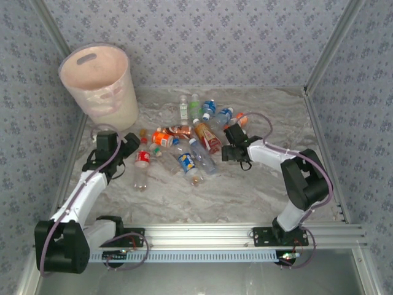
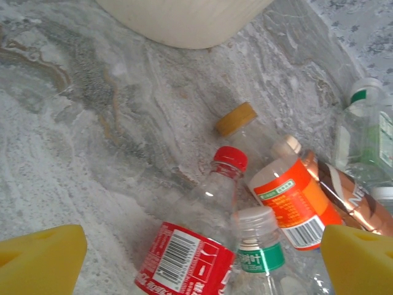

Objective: Put the plastic bottles in the bin

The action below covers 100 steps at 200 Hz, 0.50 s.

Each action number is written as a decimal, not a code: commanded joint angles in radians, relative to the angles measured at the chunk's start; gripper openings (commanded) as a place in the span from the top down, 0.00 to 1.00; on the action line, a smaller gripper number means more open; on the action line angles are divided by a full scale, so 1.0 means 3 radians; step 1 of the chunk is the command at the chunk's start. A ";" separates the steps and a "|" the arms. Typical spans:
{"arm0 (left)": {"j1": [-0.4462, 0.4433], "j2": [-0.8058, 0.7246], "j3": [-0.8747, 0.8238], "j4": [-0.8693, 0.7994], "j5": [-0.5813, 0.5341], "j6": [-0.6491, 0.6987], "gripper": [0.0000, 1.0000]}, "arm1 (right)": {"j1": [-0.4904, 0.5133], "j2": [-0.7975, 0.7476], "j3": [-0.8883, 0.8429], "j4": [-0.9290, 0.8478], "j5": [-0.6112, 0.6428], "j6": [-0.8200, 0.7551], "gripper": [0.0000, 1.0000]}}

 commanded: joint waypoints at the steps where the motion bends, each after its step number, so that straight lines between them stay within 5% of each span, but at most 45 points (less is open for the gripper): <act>1: -0.0073 0.0011 0.0133 0.0030 0.0197 -0.0007 0.02 | 0.0031 -0.0280 -0.0233 0.0071 0.0227 -0.0050 0.22; 49: -0.0369 0.0139 0.0320 0.0169 0.0531 -0.0046 0.02 | 0.0141 -0.1013 -0.0593 0.0473 0.0362 -0.0416 0.31; 100: -0.0936 0.0548 0.0669 0.0524 0.0840 0.0004 0.02 | 0.0459 -0.1347 -0.0704 0.1149 -0.0128 -0.0804 0.33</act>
